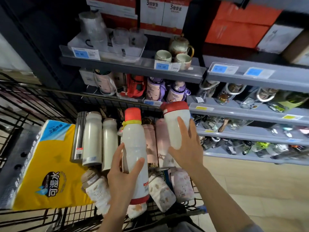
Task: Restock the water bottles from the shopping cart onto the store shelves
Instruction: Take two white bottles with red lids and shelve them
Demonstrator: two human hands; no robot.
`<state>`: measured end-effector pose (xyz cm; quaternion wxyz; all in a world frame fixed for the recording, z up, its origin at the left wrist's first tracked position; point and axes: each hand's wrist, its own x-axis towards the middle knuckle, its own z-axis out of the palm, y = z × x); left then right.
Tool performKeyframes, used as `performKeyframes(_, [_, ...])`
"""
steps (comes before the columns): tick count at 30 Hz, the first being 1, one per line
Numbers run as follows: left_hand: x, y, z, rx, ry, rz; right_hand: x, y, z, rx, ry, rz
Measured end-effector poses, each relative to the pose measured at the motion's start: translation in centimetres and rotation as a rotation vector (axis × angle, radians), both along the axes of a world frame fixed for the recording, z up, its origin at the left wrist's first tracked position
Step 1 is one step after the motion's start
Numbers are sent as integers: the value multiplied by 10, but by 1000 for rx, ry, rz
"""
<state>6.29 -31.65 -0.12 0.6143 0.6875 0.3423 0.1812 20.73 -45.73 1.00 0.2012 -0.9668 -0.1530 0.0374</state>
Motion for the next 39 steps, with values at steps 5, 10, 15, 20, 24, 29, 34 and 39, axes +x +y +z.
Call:
performKeyframes(5, [31, -28, 26, 92, -45, 18, 9, -38, 52, 177, -175, 45])
performKeyframes(10, [82, -84, 80, 236, -239, -2, 37, -102, 114, 336, -397, 67])
performKeyframes(15, [150, -178, 140, 318, -491, 15, 84, -200, 172, 501, -624, 127])
performKeyframes(20, [220, -268, 206, 418, -733, 21, 133, -305, 240, 652, -780, 173])
performKeyframes(24, [261, -322, 267, 475, -854, 21, 161, -364, 301, 763, -889, 175])
performKeyframes(29, [293, -350, 343, 630, -1001, 66, 194, -401, 369, 880, -1008, 262])
performKeyframes(34, [317, -341, 413, 819, -1077, 146, 226, -411, 427, 916, -1098, 323])
performKeyframes(39, [340, -320, 479, 950, -1131, 221, 254, -403, 472, 895, -1136, 368])
